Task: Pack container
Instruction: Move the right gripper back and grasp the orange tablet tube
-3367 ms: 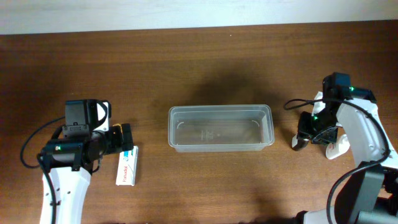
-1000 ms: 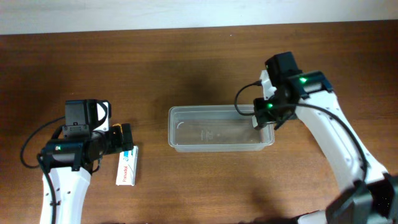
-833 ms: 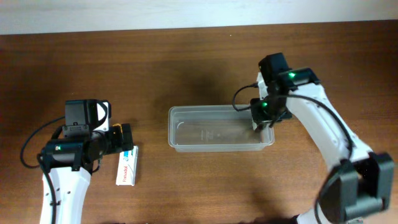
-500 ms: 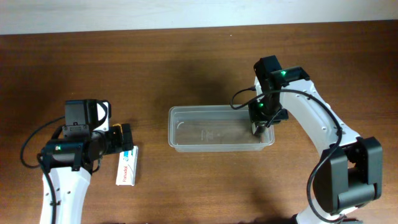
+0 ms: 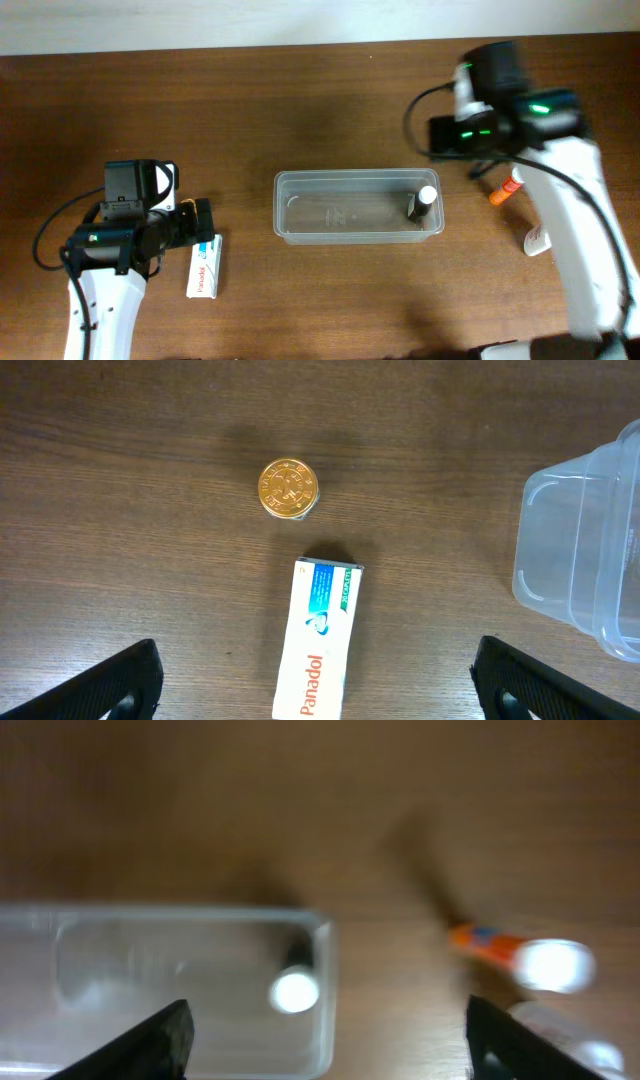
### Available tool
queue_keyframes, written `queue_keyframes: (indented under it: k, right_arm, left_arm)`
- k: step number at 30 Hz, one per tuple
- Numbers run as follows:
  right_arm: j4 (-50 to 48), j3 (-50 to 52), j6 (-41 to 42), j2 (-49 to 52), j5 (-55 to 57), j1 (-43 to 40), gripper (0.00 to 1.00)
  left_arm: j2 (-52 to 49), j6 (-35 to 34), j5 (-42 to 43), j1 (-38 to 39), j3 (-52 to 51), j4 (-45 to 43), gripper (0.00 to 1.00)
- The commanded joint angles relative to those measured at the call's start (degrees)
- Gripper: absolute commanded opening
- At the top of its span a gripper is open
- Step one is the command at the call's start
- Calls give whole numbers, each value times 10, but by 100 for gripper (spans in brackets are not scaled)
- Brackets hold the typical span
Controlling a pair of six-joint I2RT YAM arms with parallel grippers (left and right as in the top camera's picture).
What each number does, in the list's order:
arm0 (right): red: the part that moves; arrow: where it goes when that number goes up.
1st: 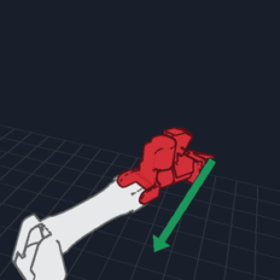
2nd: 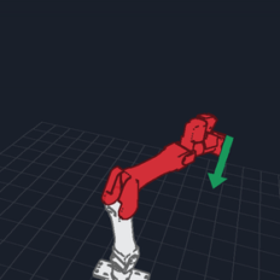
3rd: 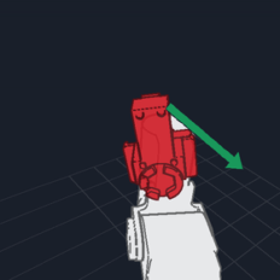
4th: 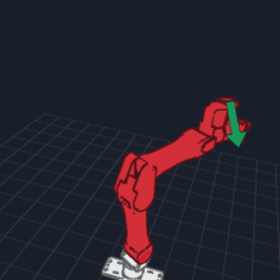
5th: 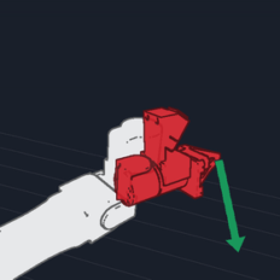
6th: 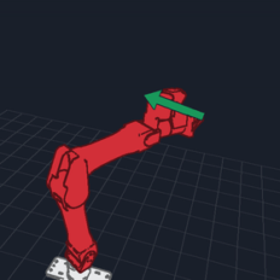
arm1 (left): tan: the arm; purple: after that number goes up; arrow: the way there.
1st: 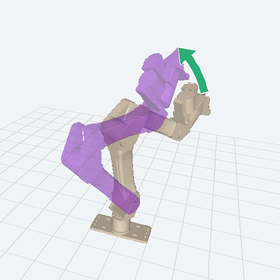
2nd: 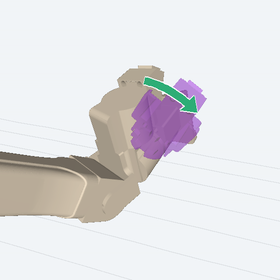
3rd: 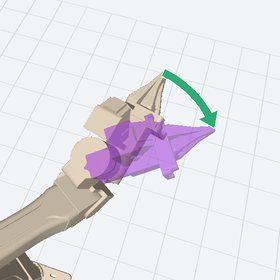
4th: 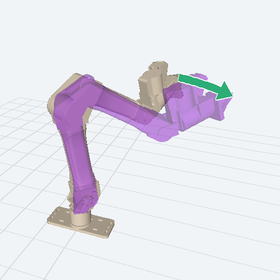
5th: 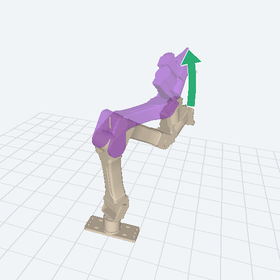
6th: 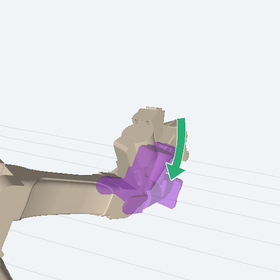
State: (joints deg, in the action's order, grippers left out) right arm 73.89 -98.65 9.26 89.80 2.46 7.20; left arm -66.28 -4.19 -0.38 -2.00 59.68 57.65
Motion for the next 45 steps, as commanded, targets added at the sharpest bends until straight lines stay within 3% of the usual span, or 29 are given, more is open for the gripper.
queue_keyframes:
  k: [1, 10, 22, 24, 26, 30, 36, 45]
  right_arm:
    - [12, -9, 22, -15, 23, -84, 82]
    - [33, 31, 19, 75, -7, -227, 84]
    - [-1, 57, -13, 202, -50, -249, 83]
    - [-6, 57, -13, 207, -50, -249, 76]
    - [-6, 57, -13, 208, -50, -249, 55]
    - [0, 57, -13, 208, -50, -248, 33]
    - [8, 56, -13, 203, -55, -248, 20]
    - [74, 16, -29, 106, -57, -210, 17]
  left_arm:
    - [-2, -5, 6, 1, 12, -1, 99]
    - [-2, -5, 7, 1, 12, -1, 99]
    - [-2, -5, 7, 1, 12, -1, 99]
    - [-2, -5, 7, 1, 12, -1, 100]
    - [-2, -5, 7, 1, 12, -1, 99]
    - [-2, -5, 7, 1, 12, -1, 99]
    - [-2, -5, 7, 1, 12, -1, 99]
    - [-2, -5, 7, 1, 12, 1, 99]
